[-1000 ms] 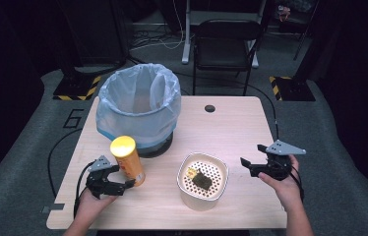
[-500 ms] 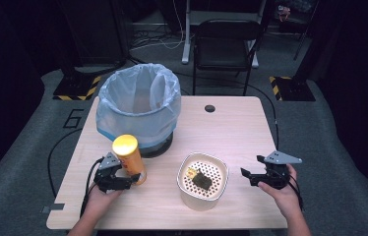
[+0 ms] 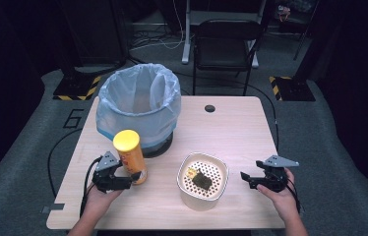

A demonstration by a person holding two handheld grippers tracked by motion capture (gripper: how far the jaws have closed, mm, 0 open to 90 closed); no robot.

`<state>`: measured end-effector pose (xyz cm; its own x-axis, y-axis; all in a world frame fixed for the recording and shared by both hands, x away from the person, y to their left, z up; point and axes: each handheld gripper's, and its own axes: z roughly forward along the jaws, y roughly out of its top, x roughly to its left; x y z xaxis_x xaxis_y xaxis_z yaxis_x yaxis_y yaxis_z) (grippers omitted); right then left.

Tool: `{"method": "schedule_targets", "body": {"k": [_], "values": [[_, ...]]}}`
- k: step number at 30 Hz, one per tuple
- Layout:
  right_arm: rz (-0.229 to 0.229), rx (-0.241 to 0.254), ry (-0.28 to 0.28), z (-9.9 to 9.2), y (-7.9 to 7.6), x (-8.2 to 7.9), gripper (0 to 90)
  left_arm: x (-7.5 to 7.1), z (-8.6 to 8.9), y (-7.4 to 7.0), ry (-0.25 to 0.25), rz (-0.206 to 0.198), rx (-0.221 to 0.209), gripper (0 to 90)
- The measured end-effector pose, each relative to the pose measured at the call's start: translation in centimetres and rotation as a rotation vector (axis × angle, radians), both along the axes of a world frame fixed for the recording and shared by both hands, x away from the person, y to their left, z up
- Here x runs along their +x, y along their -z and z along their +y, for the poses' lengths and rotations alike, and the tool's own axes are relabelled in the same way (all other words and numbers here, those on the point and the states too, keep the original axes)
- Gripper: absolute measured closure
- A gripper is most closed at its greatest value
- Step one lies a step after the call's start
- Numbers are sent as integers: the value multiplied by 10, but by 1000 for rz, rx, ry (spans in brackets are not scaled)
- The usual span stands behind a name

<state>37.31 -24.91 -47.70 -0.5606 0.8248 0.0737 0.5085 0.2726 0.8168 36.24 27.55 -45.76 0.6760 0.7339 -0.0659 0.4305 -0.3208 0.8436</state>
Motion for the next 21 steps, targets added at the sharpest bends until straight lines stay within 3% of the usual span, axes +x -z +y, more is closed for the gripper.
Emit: {"method": "schedule_targets", "body": {"k": [6,11,21], "values": [[18,-11,11,-2,5,1,175,-5,-4,-27,12,-10,-11,243],[47,-28,25,-6,10,1,175,-6,-6,-61,25,-10,-23,243],[50,-28,36,-8,17,3,188,-5,-8,-122,49,-4,-20,243]]}}
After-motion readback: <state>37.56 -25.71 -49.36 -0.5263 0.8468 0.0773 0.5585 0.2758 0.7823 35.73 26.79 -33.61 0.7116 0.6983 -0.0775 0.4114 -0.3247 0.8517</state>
